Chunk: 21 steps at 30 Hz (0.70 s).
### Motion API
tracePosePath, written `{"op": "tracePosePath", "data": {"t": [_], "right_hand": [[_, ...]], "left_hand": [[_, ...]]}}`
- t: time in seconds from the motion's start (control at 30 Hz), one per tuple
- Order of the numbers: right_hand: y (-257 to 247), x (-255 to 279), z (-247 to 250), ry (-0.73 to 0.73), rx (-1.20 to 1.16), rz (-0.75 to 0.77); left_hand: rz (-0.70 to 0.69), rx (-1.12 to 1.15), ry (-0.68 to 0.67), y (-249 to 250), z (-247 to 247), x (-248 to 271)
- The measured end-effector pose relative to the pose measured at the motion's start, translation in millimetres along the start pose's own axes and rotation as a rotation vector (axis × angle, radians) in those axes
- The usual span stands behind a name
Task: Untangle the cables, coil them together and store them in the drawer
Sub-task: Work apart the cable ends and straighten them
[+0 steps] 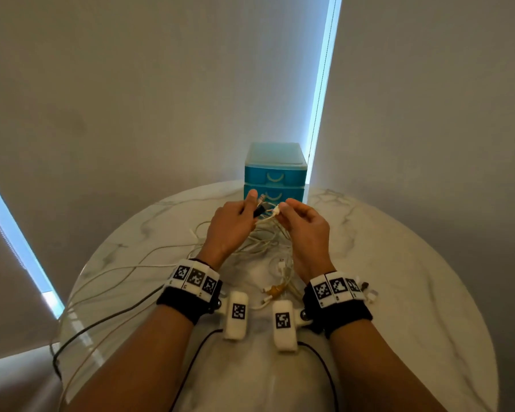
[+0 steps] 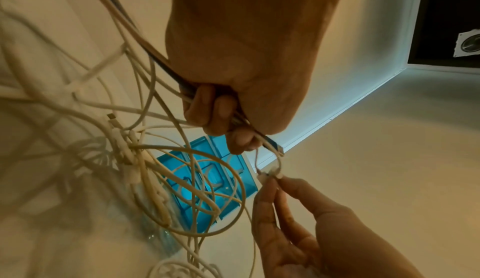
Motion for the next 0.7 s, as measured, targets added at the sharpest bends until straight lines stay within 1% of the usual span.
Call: {"op": "tracePosePath", "data": {"t": [0.1,0.23,0.43,0.5,0.63,0.7], "right_hand": [[3,4,-6,-0.04,0.057,0.023],[1,12,-15,-0.109,0.051,0.032],[-2,14,-19,-0.181,-0.118,-0.026],[-1,15,-19,-0.204,-0.089,-0.053],[-1,18,-19,-0.229,-0.065,-0.068],[-3,20,-21,-0.245,-0.019,-0.051]], "left_hand": [[-0.007,-0.029,0.008,-1,1,2],[0.027,-0.042,0.023,-6,4,5],[0.013,0.008,-0.015,-5,1,9],[0.004,0.029,-0.03,-3,-2,11],[-0.026,0.044,0.027,5,6,15],[-0.027,0.038,0.036,6,7,17]]}}
Point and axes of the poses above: each hand's wrist, its own x-axis away from the middle knuckle, its own z-axis out of the back of the hand, y = z × x, the point moved 5 cm from there along -x, towards the middle knuckle, and after that the axes turned 12 degrees about -y, right-handed, at the moved point
